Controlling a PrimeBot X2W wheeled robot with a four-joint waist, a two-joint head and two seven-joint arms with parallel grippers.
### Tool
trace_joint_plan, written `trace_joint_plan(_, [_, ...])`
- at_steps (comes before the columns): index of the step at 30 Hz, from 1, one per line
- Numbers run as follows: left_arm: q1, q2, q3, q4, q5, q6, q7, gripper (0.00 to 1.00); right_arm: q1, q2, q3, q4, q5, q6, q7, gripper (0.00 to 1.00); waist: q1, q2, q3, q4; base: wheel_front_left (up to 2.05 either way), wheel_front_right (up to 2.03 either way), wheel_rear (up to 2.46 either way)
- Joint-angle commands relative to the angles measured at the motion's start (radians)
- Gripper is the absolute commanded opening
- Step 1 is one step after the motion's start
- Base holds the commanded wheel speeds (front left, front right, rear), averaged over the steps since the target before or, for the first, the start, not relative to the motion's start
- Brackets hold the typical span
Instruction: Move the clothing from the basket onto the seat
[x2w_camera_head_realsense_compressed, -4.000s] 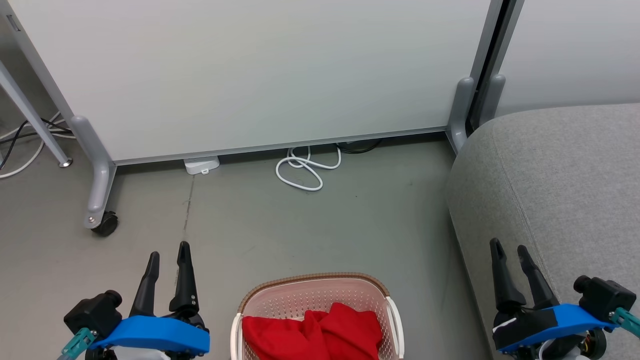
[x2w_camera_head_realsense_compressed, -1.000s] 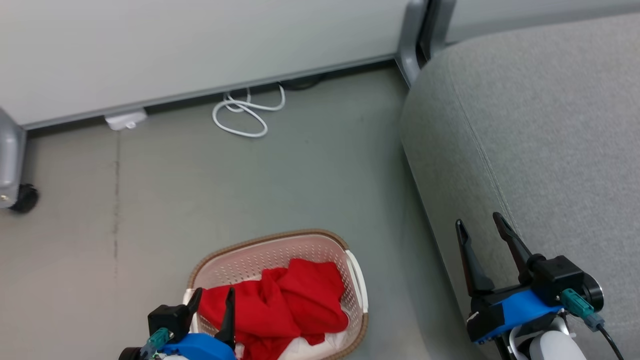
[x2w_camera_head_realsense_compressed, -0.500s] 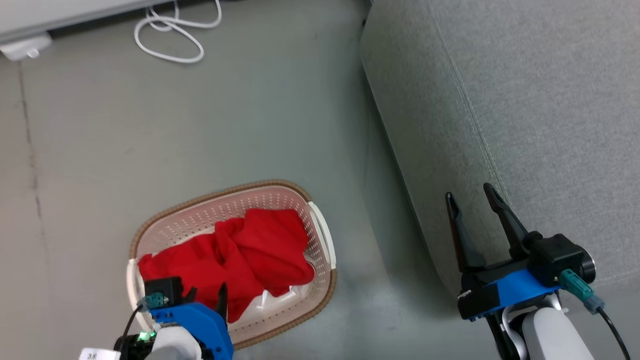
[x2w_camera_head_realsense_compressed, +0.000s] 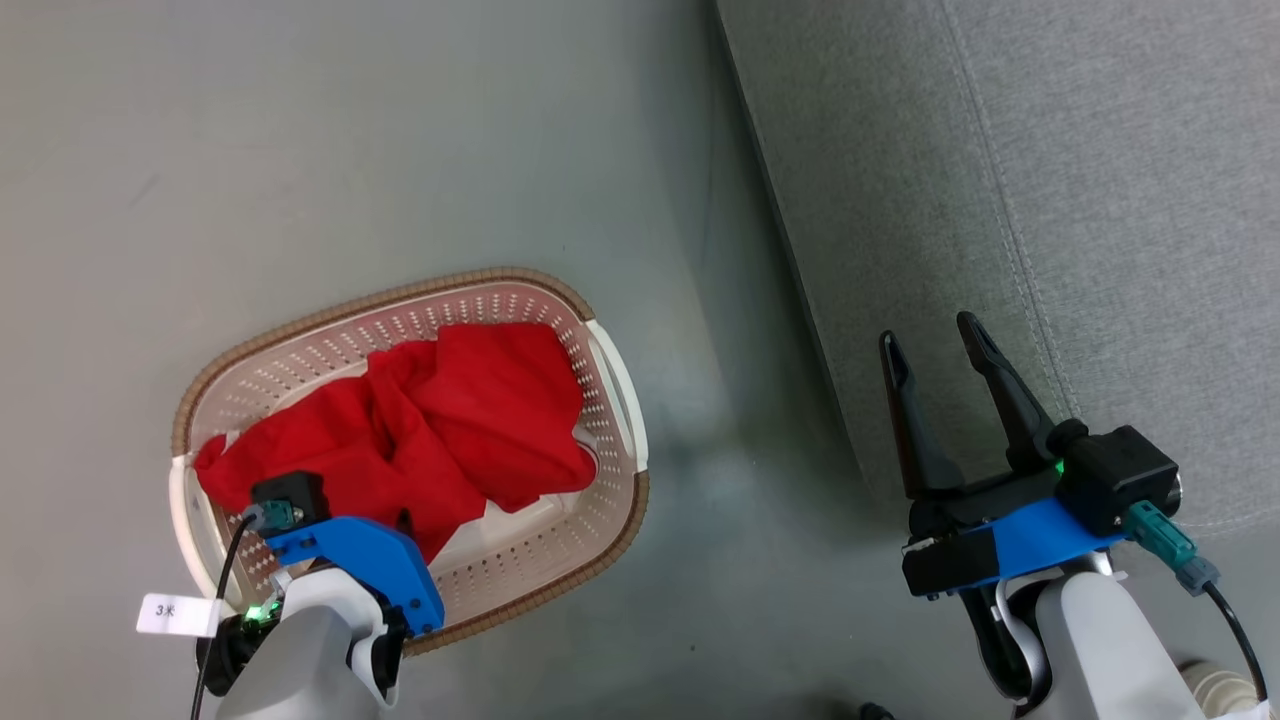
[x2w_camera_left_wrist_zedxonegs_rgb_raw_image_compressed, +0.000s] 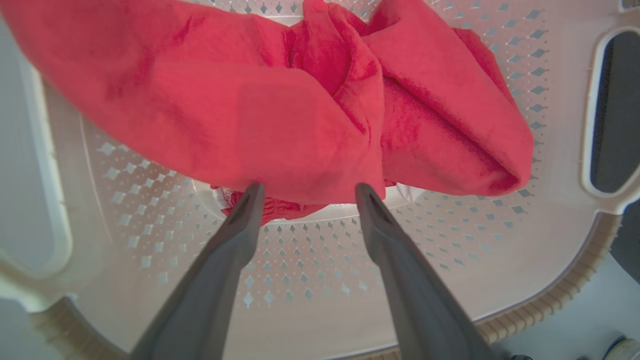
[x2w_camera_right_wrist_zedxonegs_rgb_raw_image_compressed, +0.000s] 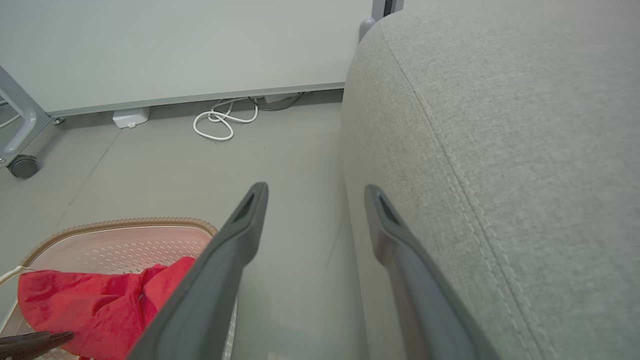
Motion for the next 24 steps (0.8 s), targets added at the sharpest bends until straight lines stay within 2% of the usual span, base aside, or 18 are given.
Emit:
trace_joint_plan(1, [-0.029, 0.002, 0.003, 0.009, -0.003, 0.018, 0.009, 1.00, -0.021, -0.003, 0.003, -0.002, 0.005, 0.000, -0.008, 1.00, -0.0001, 0.0000, 0.030, -0.004, 0.00, 0.00, 0.00])
trace_joint_plan(6, [-0.065, 0.000, 0.027, 0.029, -0.032, 0.077, 0.036, 1.00, -0.039, -0.003, 0.014, -0.002, 0.020, 0.000, -0.009, 1.00, -0.0001, 0.0000, 0.062, -0.008, 0.00, 0.00, 0.00])
trace_joint_plan(8, [-0.076, -0.001, 0.038, 0.033, -0.051, 0.083, 0.041, 1.00, -0.042, -0.003, 0.017, -0.009, 0.027, 0.000, -0.008, 1.00, -0.0001, 0.0000, 0.075, -0.011, 0.00, 0.00, 0.00])
trace_joint_plan(15, [-0.121, -0.003, 0.079, 0.040, -0.111, 0.082, 0.054, 1.00, -0.054, -0.003, 0.019, -0.026, 0.041, 0.000, -0.008, 1.00, -0.0001, 0.0000, 0.121, -0.020, 0.00, 0.00, 0.00])
trace_joint_plan(24, [-0.143, -0.003, 0.097, 0.042, -0.146, 0.052, 0.010, 1.00, -0.057, -0.003, 0.022, -0.042, 0.056, 0.000, -0.009, 1.00, -0.0001, 0.0000, 0.161, -0.023, 0.00, 0.00, 0.00])
